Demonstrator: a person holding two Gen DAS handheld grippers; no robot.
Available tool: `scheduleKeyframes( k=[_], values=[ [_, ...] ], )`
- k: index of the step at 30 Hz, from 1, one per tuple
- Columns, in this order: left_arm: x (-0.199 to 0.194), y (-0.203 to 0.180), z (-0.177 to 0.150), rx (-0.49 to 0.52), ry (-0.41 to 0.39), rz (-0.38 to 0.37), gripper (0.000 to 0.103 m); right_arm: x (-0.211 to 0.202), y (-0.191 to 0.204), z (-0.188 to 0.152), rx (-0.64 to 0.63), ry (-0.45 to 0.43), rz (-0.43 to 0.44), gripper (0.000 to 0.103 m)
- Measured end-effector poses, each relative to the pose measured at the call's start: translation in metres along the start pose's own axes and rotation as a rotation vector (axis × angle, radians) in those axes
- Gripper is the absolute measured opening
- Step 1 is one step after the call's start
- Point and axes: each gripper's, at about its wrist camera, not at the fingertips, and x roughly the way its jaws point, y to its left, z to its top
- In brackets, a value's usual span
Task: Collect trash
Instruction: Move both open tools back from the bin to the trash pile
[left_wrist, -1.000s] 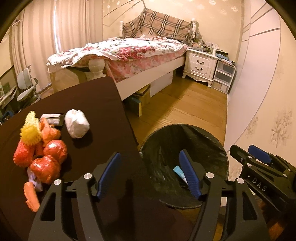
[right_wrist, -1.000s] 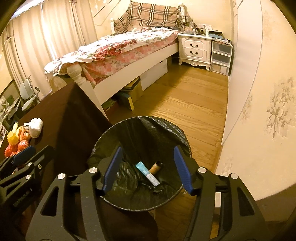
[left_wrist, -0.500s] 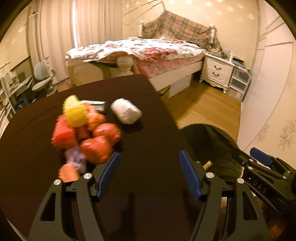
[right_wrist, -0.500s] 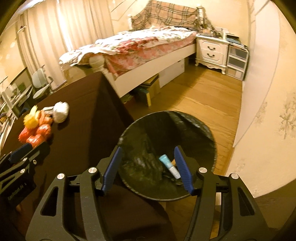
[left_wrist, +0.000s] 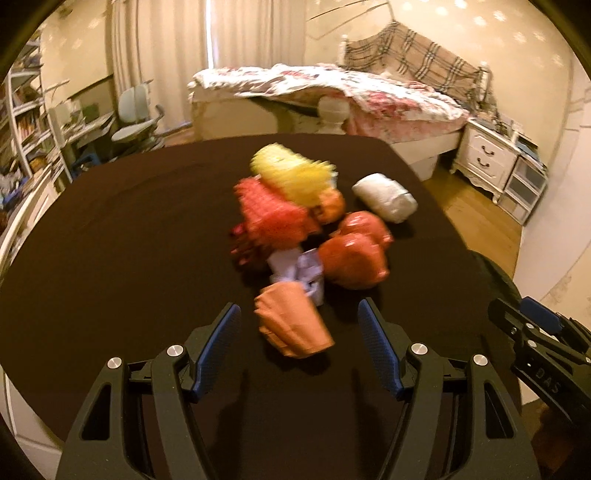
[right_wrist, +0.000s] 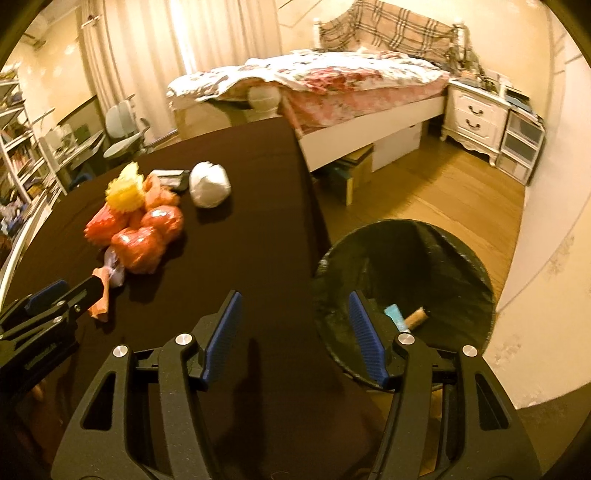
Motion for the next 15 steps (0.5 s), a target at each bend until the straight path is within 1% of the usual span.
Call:
scheduleKeyframes(
  k=[6,9,12,15],
  values=[
    [0.007,0.009,-0.006,-0.008,0.019,-0.001,0.066,0.006,0.015,-0.002,-0.033,0.019,0.015,0.059],
    [0.011,0.011,-0.009,-0.013,0.045,-0.027,0.062,0.007,0.018,-0.003,-0.042,0.024,0.018,0.059],
    [0.013,0.01,-0.013,-0.005,0.055,-0.038,0.056,0.008,0.022,-0.004,-0.048,0.03,0.02,0.059],
    [0.016,0.01,-0.014,-0.003,0.068,-0.048,0.048,0.01,0.025,-0.005,-0.055,0.033,0.022,0.059]
  ],
)
